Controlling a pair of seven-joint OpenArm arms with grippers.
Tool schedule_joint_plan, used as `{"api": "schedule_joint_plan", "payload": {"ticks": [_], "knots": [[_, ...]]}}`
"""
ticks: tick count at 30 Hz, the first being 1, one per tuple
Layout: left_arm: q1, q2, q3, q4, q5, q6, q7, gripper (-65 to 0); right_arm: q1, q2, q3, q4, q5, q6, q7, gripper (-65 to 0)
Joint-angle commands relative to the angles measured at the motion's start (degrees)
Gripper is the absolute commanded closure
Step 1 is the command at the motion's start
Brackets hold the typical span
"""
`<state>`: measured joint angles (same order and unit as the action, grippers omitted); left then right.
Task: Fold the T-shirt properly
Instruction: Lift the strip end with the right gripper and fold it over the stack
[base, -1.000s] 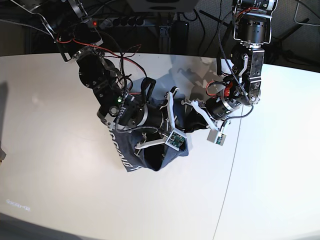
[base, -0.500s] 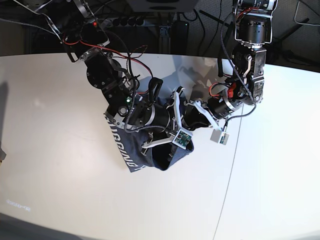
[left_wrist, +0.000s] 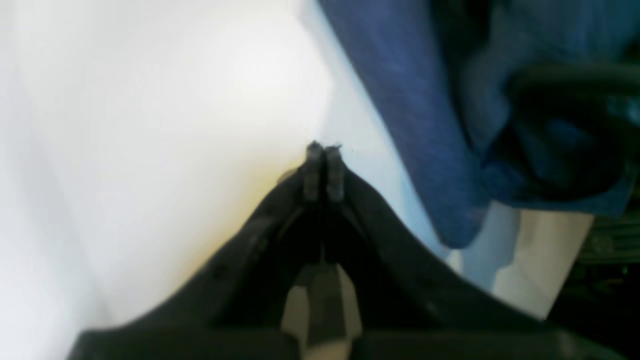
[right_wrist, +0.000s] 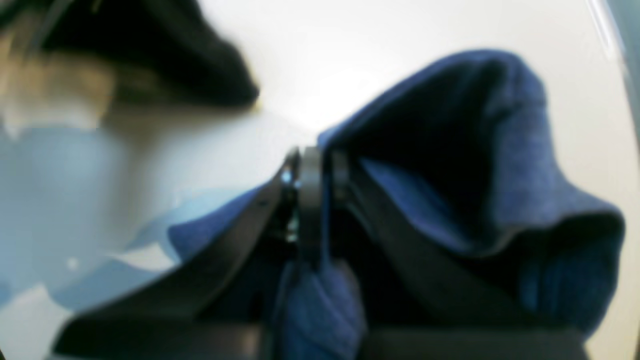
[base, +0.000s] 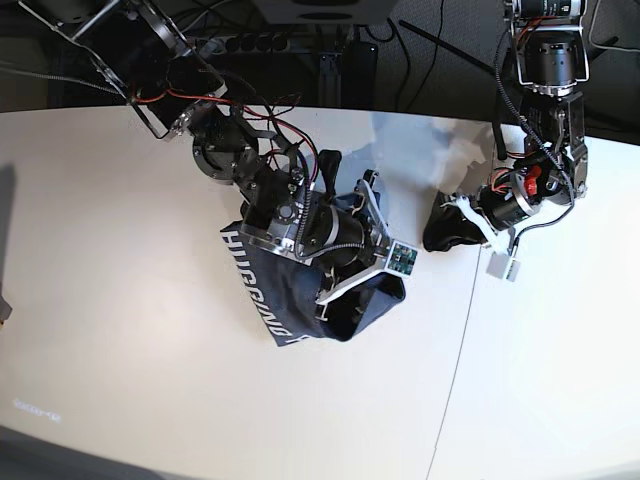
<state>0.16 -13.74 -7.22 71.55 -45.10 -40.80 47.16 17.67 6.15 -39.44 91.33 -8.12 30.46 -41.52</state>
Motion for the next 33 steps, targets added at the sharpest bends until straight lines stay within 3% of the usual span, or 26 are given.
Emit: {"api": "schedule_joint_plan", "payload": {"ticks": [1, 6, 10, 11, 13, 14, 19, 24, 29, 32, 33], "knots": [[-0.28, -0.68, 0.09, 0.20, 2.03, 0.80, 1.79, 0.0, 1.38, -0.59, -0.61, 0.61, -0.28, 2.34, 1.70, 0.0], [-0.11, -2.89, 0.07, 0.20, 1.07, 0.80, 1.92, 0.0, 2.19, -1.18, -3.23, -0.66, -2.19, 2.29, 2.93, 0.0], [-0.02, -4.26, 0.04, 0.20, 0.44, 0.80, 1.99, 0.0, 2.21, -2.29, -3.23, -1.64, -0.20, 2.32, 2.95, 0.0], [-0.02, -4.50, 0.00, 0.20, -0.15, 0.80, 1.97, 0.0, 2.19, -2.60, -3.23, -2.12, 0.81, 2.32, 3.04, -2.0], [-0.04, -4.74, 0.00, 0.20, -1.14, 0.80, 1.97, 0.0, 2.12, -3.06, -3.23, -3.02, 4.50, 2.32, 3.23, -16.4], [-0.04, -4.74, 0.00, 0.20, -1.25, 0.80, 1.97, 0.0, 2.12, -3.19, -3.34, -3.28, 7.04, 2.40, 3.17, -19.2], [0.00, -4.90, 0.02, 0.20, -1.20, 0.80, 1.99, 0.0, 2.14, -3.39, -4.24, -3.32, 14.14, 2.38, 3.23, -19.3], [-0.02, -5.73, 0.00, 0.17, -1.20, 0.80, 1.95, 0.0, 2.19, -3.37, -4.22, -3.13, 21.16, 2.38, 4.02, -19.3], [-0.02, -6.40, 0.00, 0.17, -1.22, 0.80, 1.73, 0.0, 2.19, -3.69, -1.90, -1.31, 19.15, 2.34, 5.27, -18.0], [-0.02, -6.43, 0.02, 0.20, -1.20, 0.80, 1.53, 0.0, 2.60, -4.50, 2.82, -0.76, 18.43, 2.34, 5.53, 0.0], [-0.02, -6.43, 0.02, 0.17, -1.20, 0.80, 1.53, 0.0, 2.97, -4.59, 4.24, -0.79, 18.36, 2.36, 5.38, 0.0]]}}
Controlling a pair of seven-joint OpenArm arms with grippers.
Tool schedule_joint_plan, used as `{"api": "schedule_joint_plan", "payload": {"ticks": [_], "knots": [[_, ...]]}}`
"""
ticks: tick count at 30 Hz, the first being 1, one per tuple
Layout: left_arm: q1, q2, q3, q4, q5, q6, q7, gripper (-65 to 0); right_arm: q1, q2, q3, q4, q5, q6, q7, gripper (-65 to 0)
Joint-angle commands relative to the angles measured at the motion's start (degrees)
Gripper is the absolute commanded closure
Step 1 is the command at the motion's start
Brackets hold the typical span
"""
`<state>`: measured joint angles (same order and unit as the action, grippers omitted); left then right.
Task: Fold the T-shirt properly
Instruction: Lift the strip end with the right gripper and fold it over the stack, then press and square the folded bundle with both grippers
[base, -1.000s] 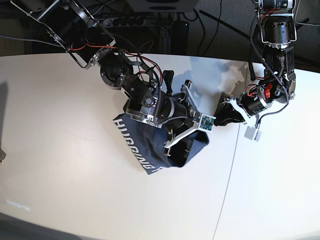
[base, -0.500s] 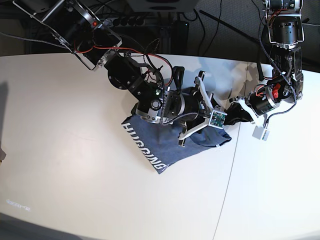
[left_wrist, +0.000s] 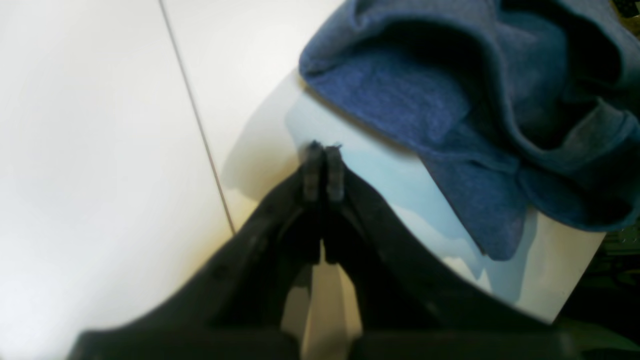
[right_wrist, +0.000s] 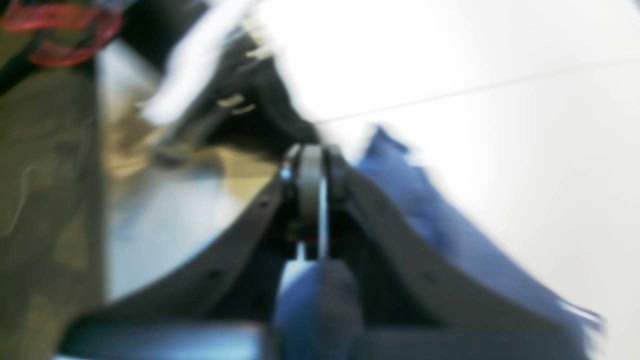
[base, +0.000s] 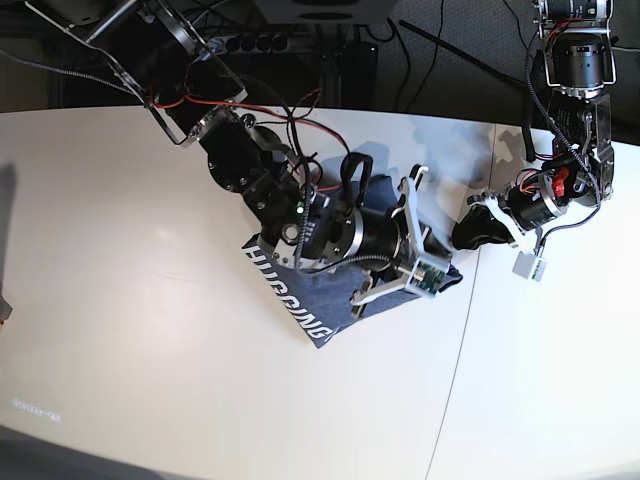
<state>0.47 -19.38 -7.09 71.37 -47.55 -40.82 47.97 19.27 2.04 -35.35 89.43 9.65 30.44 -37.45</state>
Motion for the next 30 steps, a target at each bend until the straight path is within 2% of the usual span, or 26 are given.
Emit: {"api": "schedule_joint_plan", "payload": {"ticks": [1, 6, 10, 12, 15, 21, 24, 30], "knots": [[-0.33, -0.81, -0.11, 0.37, 1.27, 0.82, 0.72, 0.0, 1.86, -0.46, 1.44, 1.11, 0.33, 2.38, 0.98, 0.0], [-0.33, -0.79, -0.11, 0.37, 1.55, 0.82, 0.72, 0.0, 2.56, 0.57, 4.59, 1.11, -1.60, 2.40, -3.23, 0.0], [-0.33, -0.79, -0.11, 0.37, 1.53, 0.82, 0.70, 0.0, 0.07, 2.62, 4.48, 1.11, 3.58, 2.40, -5.99, 0.0], [-0.31, -0.79, -0.11, 0.35, 1.53, 0.82, 0.70, 0.0, -2.34, 2.97, 4.48, 1.11, 3.85, 2.43, -6.86, 0.0], [-0.33, -0.81, -0.11, 0.35, 1.55, 0.82, 0.70, 0.0, -6.54, 2.99, 4.48, 1.11, 4.15, 2.62, -6.91, 0.0], [-0.35, -0.79, -0.11, 0.35, 1.53, 0.82, -0.35, 0.0, -11.39, 2.99, 4.48, 1.16, 10.21, 2.82, -6.01, 0.0], [-0.33, -0.79, -0.11, 0.35, 1.57, 0.82, -0.35, 0.0, -11.41, 3.02, 4.48, 1.20, 13.27, 2.84, -5.95, 0.0], [-0.33, -0.79, -0.11, 0.44, 0.92, 0.82, -0.02, 0.0, -7.30, 2.89, 5.27, 2.67, 12.44, 2.82, -2.95, 0.0]]}}
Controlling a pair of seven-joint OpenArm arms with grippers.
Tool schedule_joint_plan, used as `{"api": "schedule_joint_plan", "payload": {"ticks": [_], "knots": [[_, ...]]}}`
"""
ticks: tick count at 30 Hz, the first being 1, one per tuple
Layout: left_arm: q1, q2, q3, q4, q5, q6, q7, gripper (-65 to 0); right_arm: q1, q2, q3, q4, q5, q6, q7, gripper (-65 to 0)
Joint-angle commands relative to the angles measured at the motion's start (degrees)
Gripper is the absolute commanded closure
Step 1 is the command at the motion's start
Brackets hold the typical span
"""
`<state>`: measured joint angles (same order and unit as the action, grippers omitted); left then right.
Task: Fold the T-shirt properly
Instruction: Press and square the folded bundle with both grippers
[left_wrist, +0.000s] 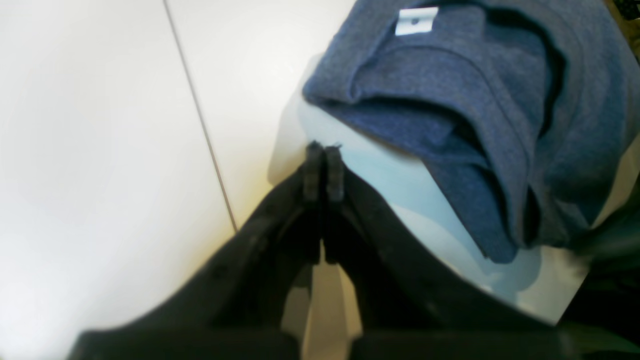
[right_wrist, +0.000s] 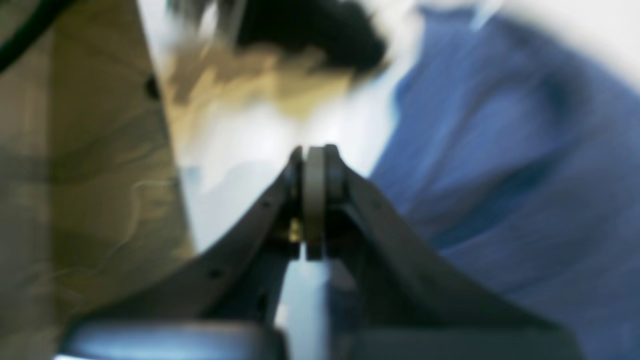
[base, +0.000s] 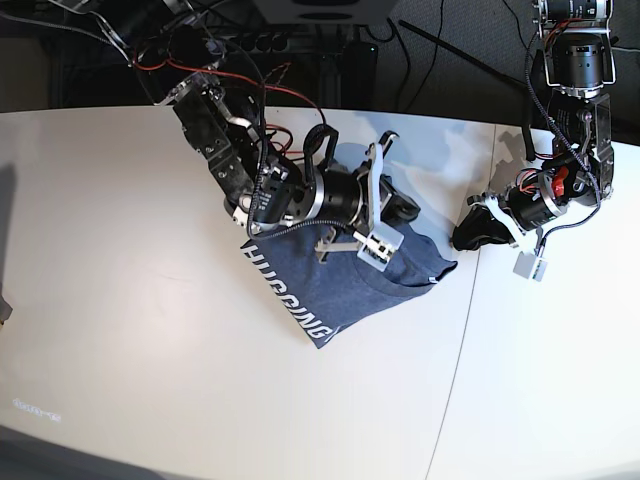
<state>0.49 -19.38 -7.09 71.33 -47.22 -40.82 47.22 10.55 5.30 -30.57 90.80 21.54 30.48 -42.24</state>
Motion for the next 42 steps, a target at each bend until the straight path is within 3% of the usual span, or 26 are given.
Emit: {"api": "schedule_joint_plan", "payload": {"ticks": [1, 4, 9, 14, 22, 28, 32, 42], "knots": [[-0.31, -0.76, -0.11, 0.81, -0.15, 0.82, 1.46, 0.0, 2.69, -0.61, 1.16, 1.33, -0.74, 2.78, 1.92, 0.0], [0.04, -0.63, -0.11, 3.48, -3.19, 0.82, 5.66, 0.0, 6.56, -1.27, 4.24, 1.31, -3.13, 2.73, 1.97, 0.0], [1.38, -0.57, -0.09, 14.12, -3.61, 0.82, 6.14, 0.0, 12.41, -1.38, 9.84, -0.26, -5.77, 2.69, 2.82, 0.0], [2.86, 1.31, 2.71, 25.22, -3.85, 0.82, 6.21, 0.0, 18.99, -1.81, 11.06, -11.85, -7.65, 2.54, 5.62, 0.0], [2.84, 8.02, 17.40, 26.25, 6.56, 0.82, 4.63, 0.0, 28.89, -5.88, 11.06, -33.57, -13.94, 2.49, 12.66, 0.0], [2.82, 10.82, 22.80, 26.21, 13.70, 0.82, 0.17, 0.0, 30.01, -6.60, 11.06, -39.91, -16.20, 2.54, 12.26, 0.0], [2.84, 10.62, 22.38, 26.05, 18.93, 0.82, 0.17, 0.0, 27.82, -4.83, 11.06, -39.58, -15.78, 2.56, 11.56, 0.0], [2.36, 9.42, 14.38, 15.02, 18.80, 0.82, -2.93, 0.0, 14.99, 5.35, 11.06, -26.05, -6.14, 2.78, 8.44, 0.0]]}}
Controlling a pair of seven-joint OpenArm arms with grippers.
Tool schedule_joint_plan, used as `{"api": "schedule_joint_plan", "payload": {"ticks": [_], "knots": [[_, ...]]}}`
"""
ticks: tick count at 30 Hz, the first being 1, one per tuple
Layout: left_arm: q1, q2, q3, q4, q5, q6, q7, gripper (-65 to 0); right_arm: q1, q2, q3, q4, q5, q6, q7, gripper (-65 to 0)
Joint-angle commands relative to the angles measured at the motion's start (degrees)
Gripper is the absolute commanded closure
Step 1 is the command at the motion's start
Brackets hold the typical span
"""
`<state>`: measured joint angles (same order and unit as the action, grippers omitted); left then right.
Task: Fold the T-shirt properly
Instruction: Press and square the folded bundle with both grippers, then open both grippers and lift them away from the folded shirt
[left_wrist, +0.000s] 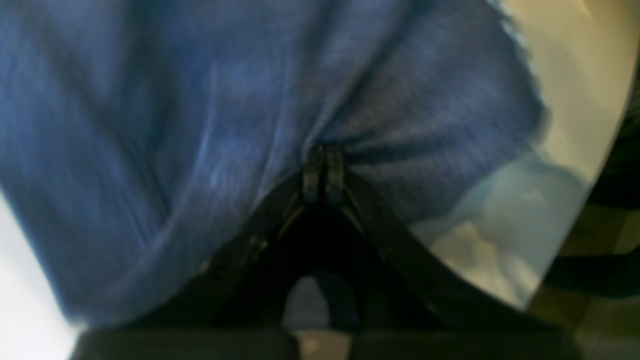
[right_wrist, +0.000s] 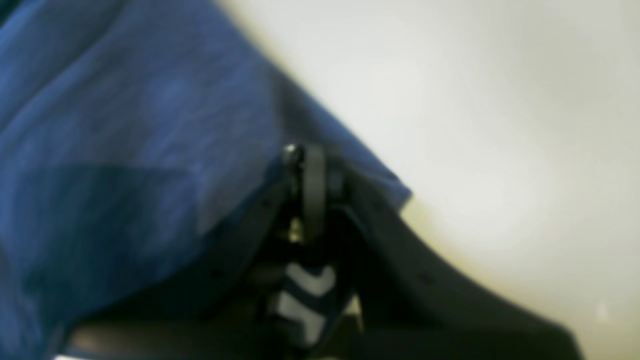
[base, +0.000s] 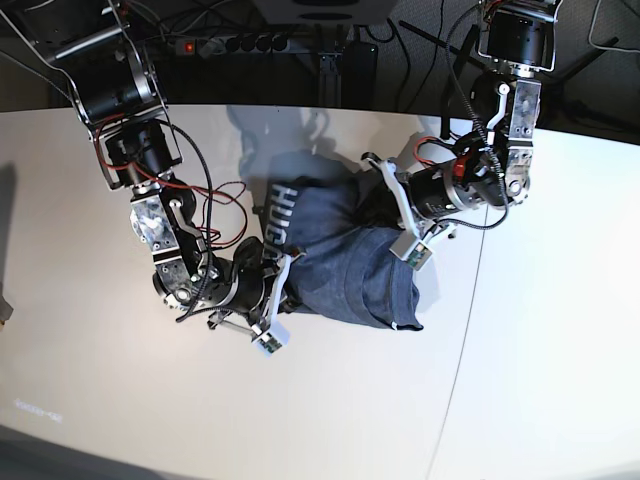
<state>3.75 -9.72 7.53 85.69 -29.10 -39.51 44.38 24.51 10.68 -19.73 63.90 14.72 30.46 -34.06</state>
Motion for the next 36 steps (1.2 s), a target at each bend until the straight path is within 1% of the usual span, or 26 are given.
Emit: {"api": "schedule_joint_plan", "payload": {"ticks": [1, 5, 8, 10, 13, 18, 22, 27, 30, 34, 36], "knots": [[-0.90, -0.72, -0.74, -0.24, 0.68, -0.49, -0.66, 0.0, -0.68, 1.11, 0.22, 3.39, 1.55, 2.80, -0.33, 0.0], [-1.44, -2.71, -1.73, -1.66, 0.70, -0.49, -2.43, 0.0, -6.99, 5.64, 0.22, 13.46, 4.33, 2.78, -1.60, 0.0], [-2.93, -4.02, -1.73, -1.66, 0.70, -0.49, -2.40, 0.0, -11.30, 7.72, 0.24, 20.37, 6.64, 2.78, -3.72, 0.0], [-3.98, -4.81, -1.73, -1.66, 0.70, -0.49, -2.40, 0.0, -14.47, 8.24, 0.24, 24.79, 7.37, 2.78, -4.39, 0.0], [-5.55, -5.62, -1.73, -1.66, 0.70, -0.49, -2.29, 0.0, -19.04, 8.20, 0.26, 30.75, 7.34, 2.78, -4.59, 0.0], [-7.91, -5.68, -1.73, -1.66, 0.57, -0.49, -2.12, 0.0, -24.57, 8.17, 0.26, 37.13, 7.15, 2.78, -4.79, 0.0], [-8.22, -5.73, -1.73, -1.66, -0.72, -0.49, -0.92, 0.0, -27.85, 7.15, 0.28, 39.91, 6.91, 2.78, -4.81, 0.0], [-8.68, -5.73, -1.73, -1.64, -5.49, -0.49, 1.81, 0.0, -28.33, 3.50, 0.44, 40.19, 6.03, 2.75, -4.79, 0.0], [-8.68, -5.73, -1.73, -1.64, -7.34, -0.49, 2.21, 0.0, -28.35, 1.62, 1.05, 40.19, 6.05, 2.78, -4.83, 0.0], [-8.68, -5.73, -2.82, -1.64, -7.65, -0.49, 2.64, 0.0, -28.35, 0.02, 3.10, 40.19, 5.77, 2.78, -4.83, 0.0], [-8.68, -5.73, -4.90, -1.20, -10.34, -0.49, 5.49, 0.0, -28.35, -0.09, 5.07, 40.19, 5.90, 2.78, -4.83, 0.0]]}}
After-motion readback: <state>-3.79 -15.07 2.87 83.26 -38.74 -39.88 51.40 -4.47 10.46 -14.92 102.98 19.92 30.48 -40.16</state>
